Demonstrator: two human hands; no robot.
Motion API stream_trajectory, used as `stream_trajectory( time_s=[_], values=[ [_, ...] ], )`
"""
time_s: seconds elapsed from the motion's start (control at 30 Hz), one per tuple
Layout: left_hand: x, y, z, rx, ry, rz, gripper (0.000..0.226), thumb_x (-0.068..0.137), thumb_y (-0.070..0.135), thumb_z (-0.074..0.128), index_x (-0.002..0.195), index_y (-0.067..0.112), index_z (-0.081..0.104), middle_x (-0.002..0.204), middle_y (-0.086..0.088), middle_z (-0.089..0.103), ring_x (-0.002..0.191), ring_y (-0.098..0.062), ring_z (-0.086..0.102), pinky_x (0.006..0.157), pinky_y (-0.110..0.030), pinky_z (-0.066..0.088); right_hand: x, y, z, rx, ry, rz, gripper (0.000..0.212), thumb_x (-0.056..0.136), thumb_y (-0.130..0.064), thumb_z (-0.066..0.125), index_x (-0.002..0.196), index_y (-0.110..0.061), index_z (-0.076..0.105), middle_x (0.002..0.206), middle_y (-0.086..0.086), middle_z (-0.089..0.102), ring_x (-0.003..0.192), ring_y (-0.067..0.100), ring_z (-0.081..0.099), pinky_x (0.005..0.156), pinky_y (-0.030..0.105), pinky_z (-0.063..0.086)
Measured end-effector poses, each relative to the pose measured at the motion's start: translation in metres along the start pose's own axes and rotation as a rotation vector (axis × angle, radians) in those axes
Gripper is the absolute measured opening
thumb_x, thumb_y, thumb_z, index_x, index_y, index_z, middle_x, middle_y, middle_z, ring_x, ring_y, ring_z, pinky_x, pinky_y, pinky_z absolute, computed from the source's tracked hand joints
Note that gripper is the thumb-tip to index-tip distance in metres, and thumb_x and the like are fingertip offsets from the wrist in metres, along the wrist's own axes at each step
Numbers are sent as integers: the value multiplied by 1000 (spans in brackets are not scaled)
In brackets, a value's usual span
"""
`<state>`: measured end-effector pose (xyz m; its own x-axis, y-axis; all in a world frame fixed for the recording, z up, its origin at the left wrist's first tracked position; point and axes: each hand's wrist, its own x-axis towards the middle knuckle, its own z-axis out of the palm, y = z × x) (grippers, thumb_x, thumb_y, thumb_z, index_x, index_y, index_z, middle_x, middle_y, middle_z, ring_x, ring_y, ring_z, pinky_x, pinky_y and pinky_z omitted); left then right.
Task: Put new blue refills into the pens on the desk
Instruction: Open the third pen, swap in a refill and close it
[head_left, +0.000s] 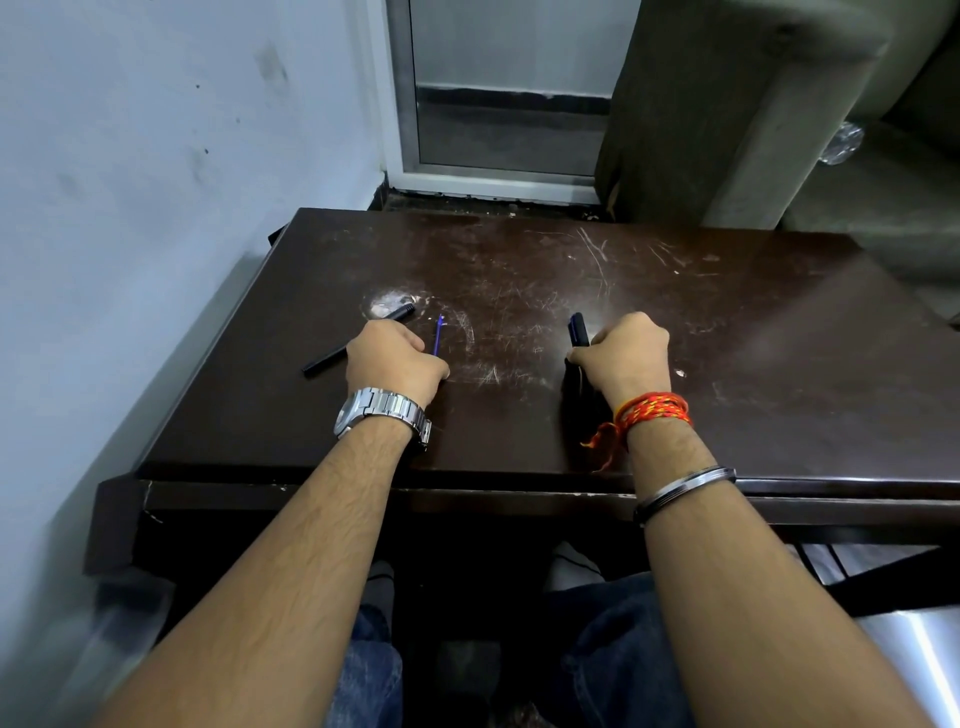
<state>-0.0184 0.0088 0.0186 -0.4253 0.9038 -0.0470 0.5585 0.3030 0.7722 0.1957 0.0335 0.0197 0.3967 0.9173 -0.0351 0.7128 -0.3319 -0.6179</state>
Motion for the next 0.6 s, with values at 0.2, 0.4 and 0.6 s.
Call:
stream_trajectory(
  time_s=[0.2, 0.4, 0.6],
  values=[
    [1, -1, 1, 1, 16, -8, 28, 58, 18, 90, 66, 22, 63, 80, 1, 69, 72, -16, 67, 53, -20, 46, -3, -2, 0, 11, 32, -30, 35, 75, -29, 82, 90, 1, 71, 93, 19, 70, 89, 34, 69, 69, 30, 50],
    [4, -3, 3, -15, 75, 17, 22, 63, 23, 85, 77, 18, 69, 71, 3, 67, 49, 1, 53, 39, -13, 32, -7, -6, 0, 24, 86, -58, 34, 77, -30, 79, 87, 1, 71, 91, 19, 70, 86, 36, 69, 75, 38, 59],
    [11, -8, -3, -21, 169, 14, 16, 70, 23, 78, 84, 20, 72, 73, 6, 61, 64, -13, 59, 50, -18, 38, -10, -12, 0, 55, 104, -95, 28, 79, -27, 76, 79, 0, 71, 79, 17, 68, 77, 33, 68, 71, 37, 59]
  ],
)
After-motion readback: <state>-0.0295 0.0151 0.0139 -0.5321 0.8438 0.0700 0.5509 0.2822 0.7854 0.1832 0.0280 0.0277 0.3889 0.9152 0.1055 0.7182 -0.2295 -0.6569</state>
